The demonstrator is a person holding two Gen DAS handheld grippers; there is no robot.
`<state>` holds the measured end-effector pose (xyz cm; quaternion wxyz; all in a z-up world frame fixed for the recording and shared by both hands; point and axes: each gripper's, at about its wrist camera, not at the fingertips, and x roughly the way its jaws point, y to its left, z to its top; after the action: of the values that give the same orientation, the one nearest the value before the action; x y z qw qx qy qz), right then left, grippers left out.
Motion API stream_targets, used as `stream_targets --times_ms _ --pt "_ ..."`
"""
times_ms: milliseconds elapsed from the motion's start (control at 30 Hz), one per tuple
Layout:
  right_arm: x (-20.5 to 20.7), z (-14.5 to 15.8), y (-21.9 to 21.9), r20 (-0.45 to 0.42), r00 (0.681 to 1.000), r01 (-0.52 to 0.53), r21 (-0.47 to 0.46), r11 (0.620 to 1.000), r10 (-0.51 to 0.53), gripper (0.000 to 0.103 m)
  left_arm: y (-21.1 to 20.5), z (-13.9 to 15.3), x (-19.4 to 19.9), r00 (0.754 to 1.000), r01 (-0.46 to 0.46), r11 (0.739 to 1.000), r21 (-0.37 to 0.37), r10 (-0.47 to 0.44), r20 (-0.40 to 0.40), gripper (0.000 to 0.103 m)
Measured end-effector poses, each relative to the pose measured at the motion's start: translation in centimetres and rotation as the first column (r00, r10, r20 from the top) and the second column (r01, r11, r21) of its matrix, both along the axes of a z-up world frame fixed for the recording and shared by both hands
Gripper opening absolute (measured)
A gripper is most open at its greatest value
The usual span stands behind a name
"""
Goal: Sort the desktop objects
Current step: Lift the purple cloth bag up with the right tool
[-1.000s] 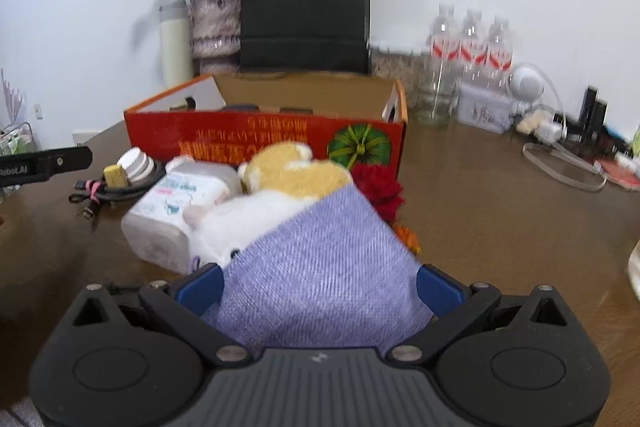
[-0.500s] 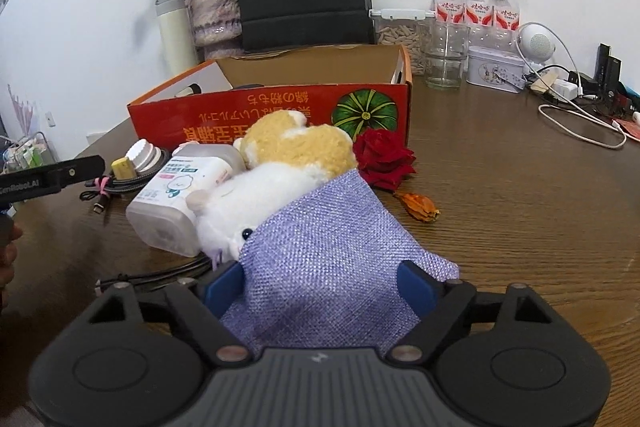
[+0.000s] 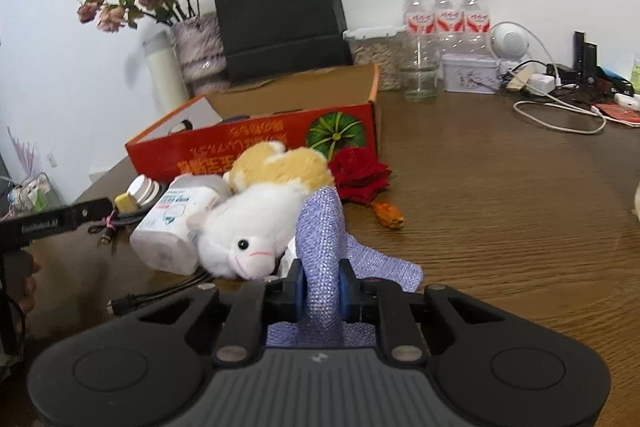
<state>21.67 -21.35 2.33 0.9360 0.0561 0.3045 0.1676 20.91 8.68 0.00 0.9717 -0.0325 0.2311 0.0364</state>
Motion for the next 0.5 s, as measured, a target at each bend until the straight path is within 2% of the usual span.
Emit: stream_targets --times_ms 267,500 --pt "-0.28 0.52 -0.57 0.029 1.000 0.004 0.028 1.000 -0.005 0.016 0.10 -0.21 -0.04 1.000 -0.012 1.000 0.001 0.012 -0.016 0.103" --pt "-0.15 0.38 -0.63 0.021 1.000 0.021 0.015 1.000 -0.022 0.022 0.13 -0.22 -0.11 1.000 -0.010 1.000 0.000 0.010 -0.017 0.103"
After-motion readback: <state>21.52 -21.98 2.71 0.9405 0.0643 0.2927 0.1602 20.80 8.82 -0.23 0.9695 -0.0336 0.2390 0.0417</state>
